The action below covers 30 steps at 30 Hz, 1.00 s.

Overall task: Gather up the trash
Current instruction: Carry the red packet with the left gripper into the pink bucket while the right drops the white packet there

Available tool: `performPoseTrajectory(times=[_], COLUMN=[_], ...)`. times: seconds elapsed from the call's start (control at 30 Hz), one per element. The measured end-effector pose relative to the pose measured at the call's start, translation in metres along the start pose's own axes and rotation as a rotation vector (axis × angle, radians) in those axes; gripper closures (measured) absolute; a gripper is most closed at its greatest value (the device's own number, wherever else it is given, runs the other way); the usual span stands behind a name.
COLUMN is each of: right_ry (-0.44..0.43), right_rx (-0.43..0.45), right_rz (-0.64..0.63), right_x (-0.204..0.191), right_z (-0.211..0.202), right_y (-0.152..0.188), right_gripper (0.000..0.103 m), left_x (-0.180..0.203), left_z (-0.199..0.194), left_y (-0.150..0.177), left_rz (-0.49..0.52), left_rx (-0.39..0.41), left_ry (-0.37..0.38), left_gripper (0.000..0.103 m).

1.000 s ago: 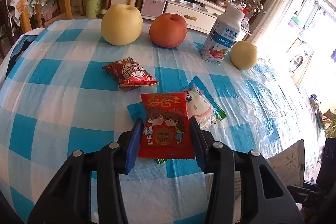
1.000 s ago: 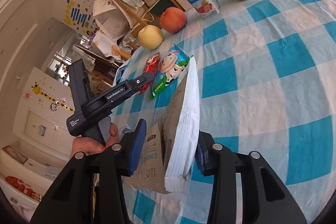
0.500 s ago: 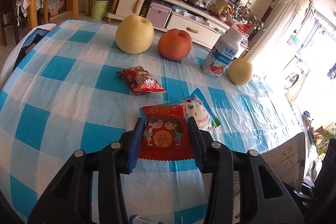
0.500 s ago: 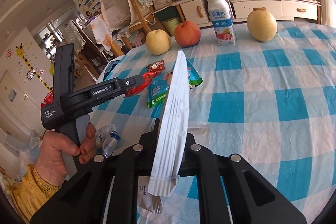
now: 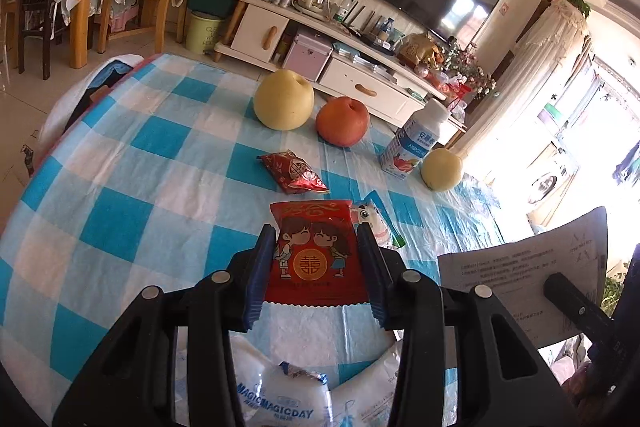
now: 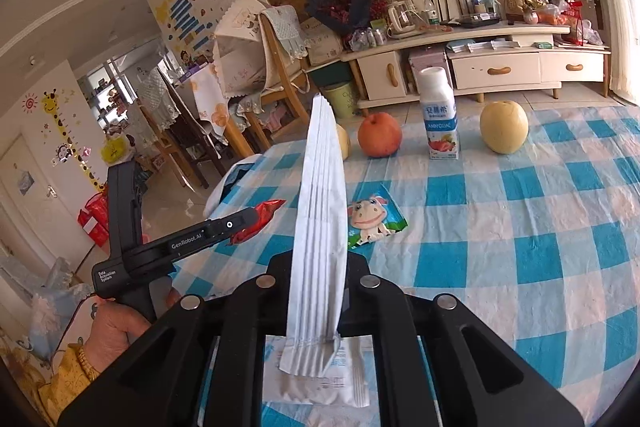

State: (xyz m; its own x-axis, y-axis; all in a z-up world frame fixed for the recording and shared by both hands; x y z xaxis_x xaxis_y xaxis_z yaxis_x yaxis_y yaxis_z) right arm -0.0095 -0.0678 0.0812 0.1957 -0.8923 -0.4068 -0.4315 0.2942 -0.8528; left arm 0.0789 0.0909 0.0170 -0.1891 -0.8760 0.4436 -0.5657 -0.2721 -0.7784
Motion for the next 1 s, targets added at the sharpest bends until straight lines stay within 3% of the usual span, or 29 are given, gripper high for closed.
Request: performPoseTrajectory(times=[0.27,0.47,0.77,1.0], right_ry=[-0.081,-0.184,-0.326,-0.387], right_rx=[0.030,0.019,-0.035,-0.101], right_rz=[-0.035,-0.058,-0.120,-0.140], right_x=[-0.053,-0.115,-0.227,-0.299], right_z=[-0.002,0.006,0.030,0.070], right_y=[-0.012,-0.010,0.015,0.046], right_gripper=[0.092,0.092,0.092,0.092], left_x=[-0.037,-0.090,-0.167,-0.242], left_z=[-0.050,-0.095,-0.160,-0.206], left_y=[-0.027,-0.044,-0.077,-0.091], left_rz=[-0.065,-0.157,-0.203,-0.307], left_rx=[0.103,0.191,0.333,0.404], left_ry=[-0.047,-0.157,-0.307,-0.416], left_gripper=[0.059,0.059,0.059,0.059])
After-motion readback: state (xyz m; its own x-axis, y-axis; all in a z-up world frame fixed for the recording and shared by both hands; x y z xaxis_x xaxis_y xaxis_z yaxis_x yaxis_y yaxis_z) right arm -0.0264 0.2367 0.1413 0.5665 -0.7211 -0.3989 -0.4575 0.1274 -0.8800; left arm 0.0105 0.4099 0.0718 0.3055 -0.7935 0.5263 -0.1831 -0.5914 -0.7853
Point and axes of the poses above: each gripper's, at about its wrist camera, not at the fingertips, and z roughly the way its jaws point, x to its right, y to its underside, the point moved 10 cm from there along z, roughly the way its jaws point, and after that the axes turned 14 degrees about x, right-handed, at the moved point
